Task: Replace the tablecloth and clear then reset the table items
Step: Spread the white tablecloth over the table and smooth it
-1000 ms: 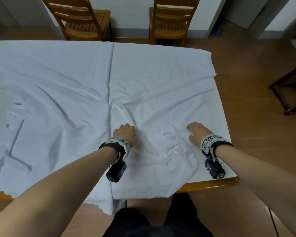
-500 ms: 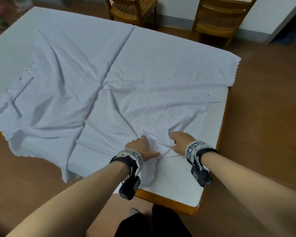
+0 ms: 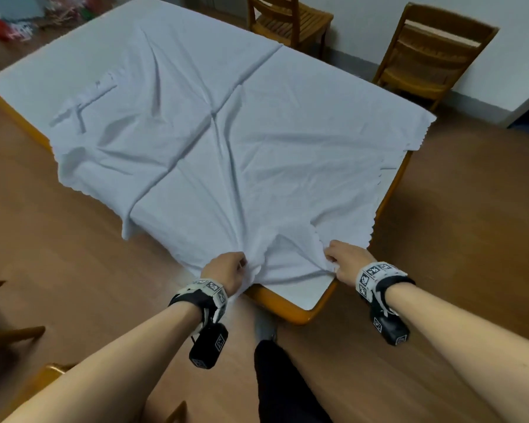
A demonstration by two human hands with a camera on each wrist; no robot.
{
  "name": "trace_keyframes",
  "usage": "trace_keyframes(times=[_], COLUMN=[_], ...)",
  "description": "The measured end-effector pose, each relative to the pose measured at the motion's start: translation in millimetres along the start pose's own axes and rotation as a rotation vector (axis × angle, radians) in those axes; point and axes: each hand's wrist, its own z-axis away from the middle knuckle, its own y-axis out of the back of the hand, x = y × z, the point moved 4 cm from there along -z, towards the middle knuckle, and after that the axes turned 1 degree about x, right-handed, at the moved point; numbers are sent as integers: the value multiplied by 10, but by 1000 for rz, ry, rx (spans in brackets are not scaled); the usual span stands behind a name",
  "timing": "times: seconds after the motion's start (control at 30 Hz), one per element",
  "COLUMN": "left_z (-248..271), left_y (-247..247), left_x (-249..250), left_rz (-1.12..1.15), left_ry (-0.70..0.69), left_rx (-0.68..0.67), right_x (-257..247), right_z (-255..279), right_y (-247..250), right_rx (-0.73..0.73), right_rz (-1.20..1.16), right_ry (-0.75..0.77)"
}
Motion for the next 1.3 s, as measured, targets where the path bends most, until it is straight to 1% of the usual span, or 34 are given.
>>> trace_keyframes(times=[0.07,0.13,0.23,0.3,0.37,0.43,0.53,0.6,0.63,0.7,0.77,0.87,0.9,0.93,1.0,1.13,1.23,1.3], left_z=[189,373,591,679,706,680,568,522,537,637,806,1090,1172,1232,1301,1223,1059,916], left_y=[-138,-290,-516,-652,-778,-907,-1122,-1214,-1259,-1373,-1521,-1708,-1730,-1732,-1653,-1233,-803,-564], left_x=[-47,-2,219,387,551,703,893,993,1022,1046,1012,873,835,808,791,919,1093,1206], left_rz=[-8,-19,-45,-21,4,-27,-121,-154,-145,-154,-207,-248,-242,-233,-222,-182,-154,-141], left_ry=[34,62,21,-19,-61,-67,-29,1,27,62,89,153,179,202,236,234,198,190], left_rx=[9,-6,-17,18,52,50,15,44,36,-9,-99,-347,-411,-439,-417,-285,-184,-145], right_x=[52,113,170,182,190,227,353,463,508,594,666,736,756,772,790,793,813,868], right_z=[298,548,828,963,1056,1129,1223,1293,1340,1398,1412,1352,1316,1276,1178,985,839,762], right_y=[-47,-116,-259,-334,-414,-500,-642,-761,-818,-924,-1010,-1052,-1048,-1025,-938,-554,-184,73], right_rx=[18,23,-38,-66,-65,-60,-51,-28,-21,-19,-36,-71,-78,-76,-61,-16,2,36], right_rz=[-77,-80,45,67,33,8,-25,-46,-74,-116,-100,-67,-59,-50,-37,-31,-31,-53], right_ry=[-48,-55,41,110,174,203,257,308,323,342,357,339,326,314,295,269,251,227])
